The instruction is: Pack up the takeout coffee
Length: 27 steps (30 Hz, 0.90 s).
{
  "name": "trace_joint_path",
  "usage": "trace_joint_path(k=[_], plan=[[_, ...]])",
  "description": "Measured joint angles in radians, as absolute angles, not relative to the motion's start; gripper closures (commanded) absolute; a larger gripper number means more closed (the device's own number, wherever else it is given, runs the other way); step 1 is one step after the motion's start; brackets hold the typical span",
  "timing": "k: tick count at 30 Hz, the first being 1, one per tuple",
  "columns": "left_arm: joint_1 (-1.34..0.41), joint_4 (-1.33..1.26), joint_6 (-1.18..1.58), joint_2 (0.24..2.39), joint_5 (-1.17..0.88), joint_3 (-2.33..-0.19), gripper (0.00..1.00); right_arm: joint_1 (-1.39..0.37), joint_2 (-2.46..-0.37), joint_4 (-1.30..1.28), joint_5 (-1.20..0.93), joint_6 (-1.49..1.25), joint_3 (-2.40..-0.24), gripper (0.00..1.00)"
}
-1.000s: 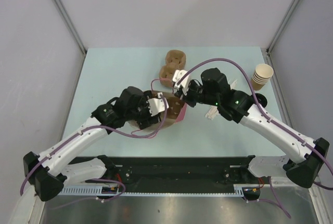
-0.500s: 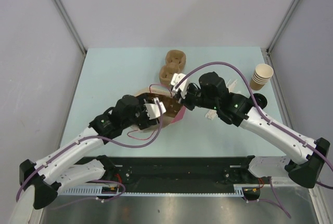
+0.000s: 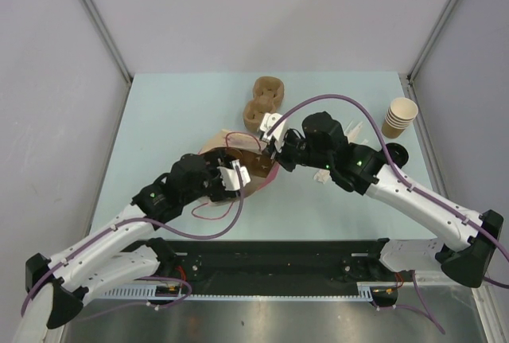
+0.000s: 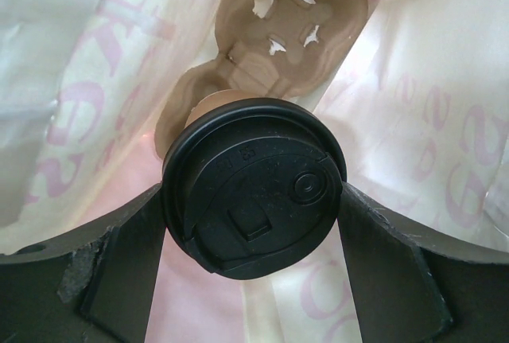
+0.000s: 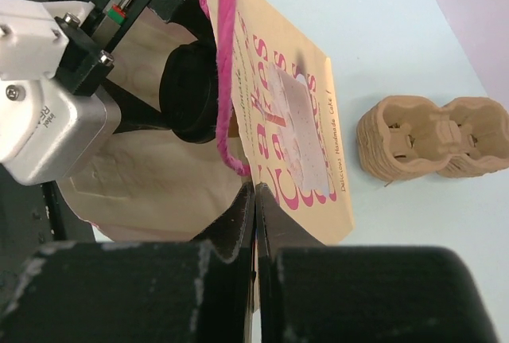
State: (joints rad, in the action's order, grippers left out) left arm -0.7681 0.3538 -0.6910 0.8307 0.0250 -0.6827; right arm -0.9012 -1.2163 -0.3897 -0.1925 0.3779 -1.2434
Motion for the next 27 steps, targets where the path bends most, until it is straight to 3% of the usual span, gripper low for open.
trace_joint_path(k=[21, 24, 25, 27], plan=[[-0.770, 0.496, -0.611, 0.908, 0.078, -0.801, 1.00, -0.944, -1.238, -0.371, -0.188, 0.347, -1.243, 1.00], [-0.770, 0.500, -0.566, 0.908, 0.077, -0.801, 1.00, -0.952, -1.240, -0.371, -0.179, 0.339, -1.244, 0.89], [-0.770, 0.499, -0.554, 0.908, 0.076, -0.801, 1.00, -0.954, -1.241, -0.371, -0.176, 0.336, -1.244, 0.77], [-0.770, 0.498, -0.539, 0.908, 0.076, -0.799, 1.00, -0.955, -1.245, -0.368, -0.173, 0.330, -1.243, 0.71]])
